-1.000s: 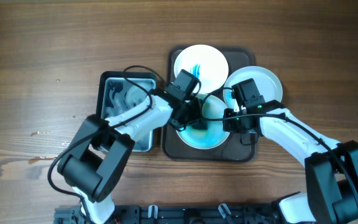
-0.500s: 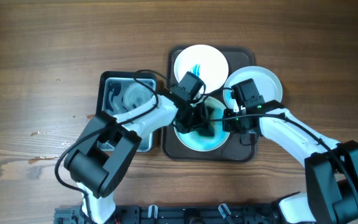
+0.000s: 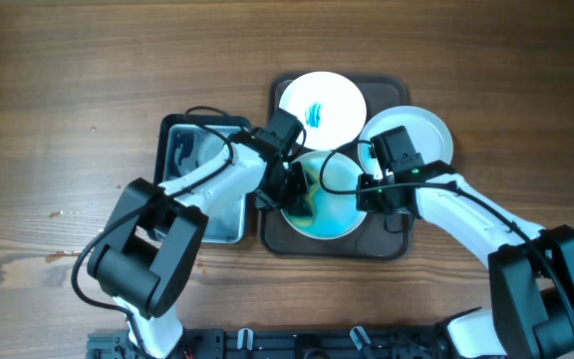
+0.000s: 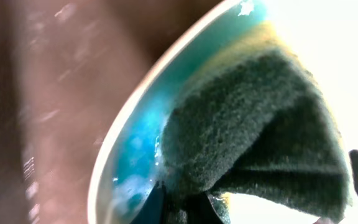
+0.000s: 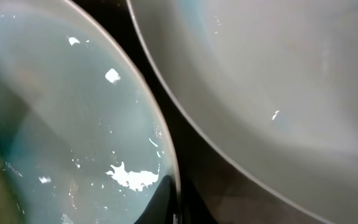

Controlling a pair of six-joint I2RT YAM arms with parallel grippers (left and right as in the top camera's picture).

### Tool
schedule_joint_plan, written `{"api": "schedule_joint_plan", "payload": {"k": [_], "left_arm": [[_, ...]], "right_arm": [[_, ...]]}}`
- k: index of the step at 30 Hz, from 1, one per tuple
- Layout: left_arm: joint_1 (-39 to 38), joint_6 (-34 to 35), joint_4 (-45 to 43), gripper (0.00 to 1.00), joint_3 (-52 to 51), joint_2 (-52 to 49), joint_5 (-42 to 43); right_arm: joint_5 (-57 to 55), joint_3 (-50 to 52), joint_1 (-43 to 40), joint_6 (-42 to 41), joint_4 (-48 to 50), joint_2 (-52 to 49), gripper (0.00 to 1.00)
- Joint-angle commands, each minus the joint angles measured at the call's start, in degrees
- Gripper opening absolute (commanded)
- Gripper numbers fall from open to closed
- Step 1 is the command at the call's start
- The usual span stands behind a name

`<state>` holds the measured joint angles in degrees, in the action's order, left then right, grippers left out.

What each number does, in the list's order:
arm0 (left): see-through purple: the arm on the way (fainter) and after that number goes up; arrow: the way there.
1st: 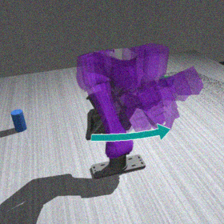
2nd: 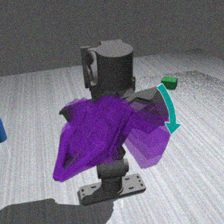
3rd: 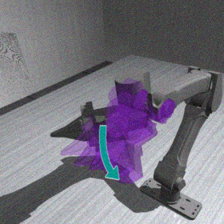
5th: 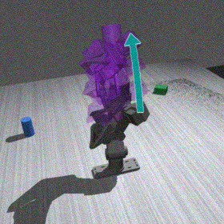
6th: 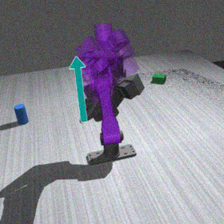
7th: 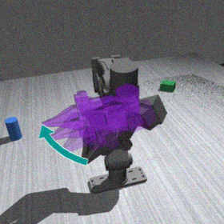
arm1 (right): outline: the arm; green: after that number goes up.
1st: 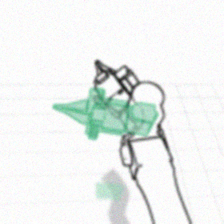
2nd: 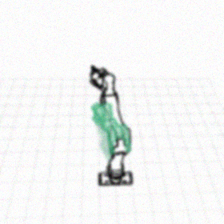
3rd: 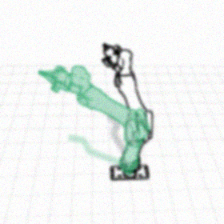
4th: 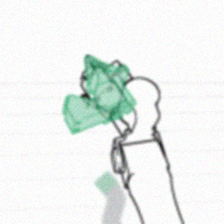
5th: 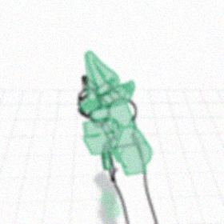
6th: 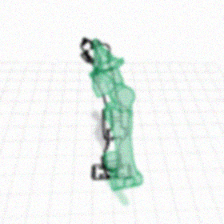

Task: Clean dirty plates on tray and stack at the side
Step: 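Scrub the front plate with the sponge in the left gripper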

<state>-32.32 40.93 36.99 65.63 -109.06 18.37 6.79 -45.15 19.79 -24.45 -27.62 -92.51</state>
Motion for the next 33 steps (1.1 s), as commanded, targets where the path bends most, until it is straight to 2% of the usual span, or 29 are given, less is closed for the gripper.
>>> {"api": "schedule_joint_plan", "payload": {"k": [1,4,10,13,20,23,28,33], "left_arm": [[-2.4,-1.5,-8.9,0.04,-1.3,-1.9,1.3],[-5.3,-1.2,-15.9,0.04,-1.3,-2.8,4.4],[-8.4,4.7,-21.9,0.04,-1.3,-4.3,5.5],[-8.4,4.7,-24.8,0.04,-1.3,-4.3,9.9],[-8.5,4.7,-25.6,0.04,-1.3,-4.3,14.0],[-8.4,4.5,-22.8,0.04,-1.3,-4.3,12.4],[-6.0,4.5,-6.4,0.04,-1.3,-4.1,1.4],[-3.1,4.5,1.8,0.04,-1.3,-1.4,-9.1]], "right_arm": [[-3.0,0.6,0.0,0.4,-0.6,-1.0,0.04],[-3.0,0.6,0.0,0.5,-0.7,-1.0,0.04],[-3.0,0.6,0.0,2.0,-1.0,-1.0,0.04],[-3.0,0.6,0.0,1.9,-0.9,-1.0,0.04],[-3.0,0.6,0.0,1.9,-1.0,-1.0,0.04],[-3.0,0.6,0.0,1.9,-1.1,-1.0,0.04],[-3.0,0.6,0.0,2.0,-1.7,-1.0,0.04],[-3.0,0.6,0.0,2.0,-1.6,-1.0,0.04]]}}
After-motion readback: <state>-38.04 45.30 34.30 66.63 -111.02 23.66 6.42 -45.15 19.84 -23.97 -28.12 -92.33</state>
